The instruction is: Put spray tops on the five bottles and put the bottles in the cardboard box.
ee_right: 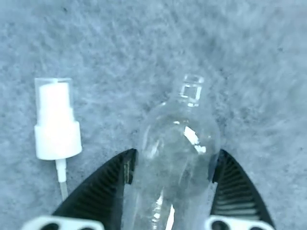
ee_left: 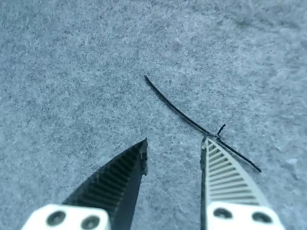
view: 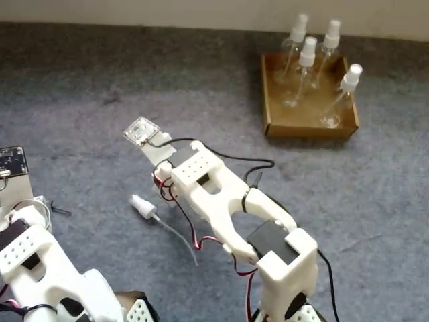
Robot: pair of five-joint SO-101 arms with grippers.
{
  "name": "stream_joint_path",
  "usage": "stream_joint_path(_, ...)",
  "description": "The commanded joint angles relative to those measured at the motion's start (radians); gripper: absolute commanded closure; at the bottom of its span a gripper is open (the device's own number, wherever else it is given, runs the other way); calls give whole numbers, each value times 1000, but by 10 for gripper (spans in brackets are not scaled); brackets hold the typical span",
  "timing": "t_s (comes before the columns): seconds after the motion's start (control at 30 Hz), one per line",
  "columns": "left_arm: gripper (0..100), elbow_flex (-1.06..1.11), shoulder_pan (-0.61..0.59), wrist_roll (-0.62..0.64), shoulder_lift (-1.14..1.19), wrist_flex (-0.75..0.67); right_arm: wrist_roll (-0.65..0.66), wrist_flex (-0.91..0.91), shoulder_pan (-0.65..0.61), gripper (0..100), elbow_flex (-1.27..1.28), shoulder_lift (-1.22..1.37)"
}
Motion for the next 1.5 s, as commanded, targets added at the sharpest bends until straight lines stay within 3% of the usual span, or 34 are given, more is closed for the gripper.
stream_joint_path(0.0, 818, -5, 25, -5, -24, -12, -2, 16, 18, 856, 4, -8)
stream_joint_path(0.17, 818, -7, 54, -6, -24, -2, -2, -1, 18, 853, 74, 13)
stream_joint_path(0.27, 817, -44, 107, -6, -24, 81, -2, 27, 21, 852, 79, 87)
stream_joint_path(0.43, 817, -252, 240, -60, -21, 489, -5, 133, 18, 871, -21, 157)
stream_joint_path(0.5, 817, -358, 317, -46, -18, 646, -9, 140, 24, 964, -53, 154)
stream_joint_path(0.7, 778, -604, 506, 272, -16, 918, -64, 163, 74, 994, -62, 38)
stream_joint_path(0.77, 736, -613, 542, 365, -13, 924, -64, 150, 77, 994, 1, -50)
stream_joint_path(0.9, 716, -593, 521, 419, 84, 896, -44, 54, 74, 994, 231, -252)
stream_joint_path(1.13, 713, -638, 745, 568, 421, 879, -8, -68, 104, 994, 570, -495)
stream_joint_path(1.47, 715, -711, 766, 821, 605, 732, -8, -125, 120, 994, 625, -522)
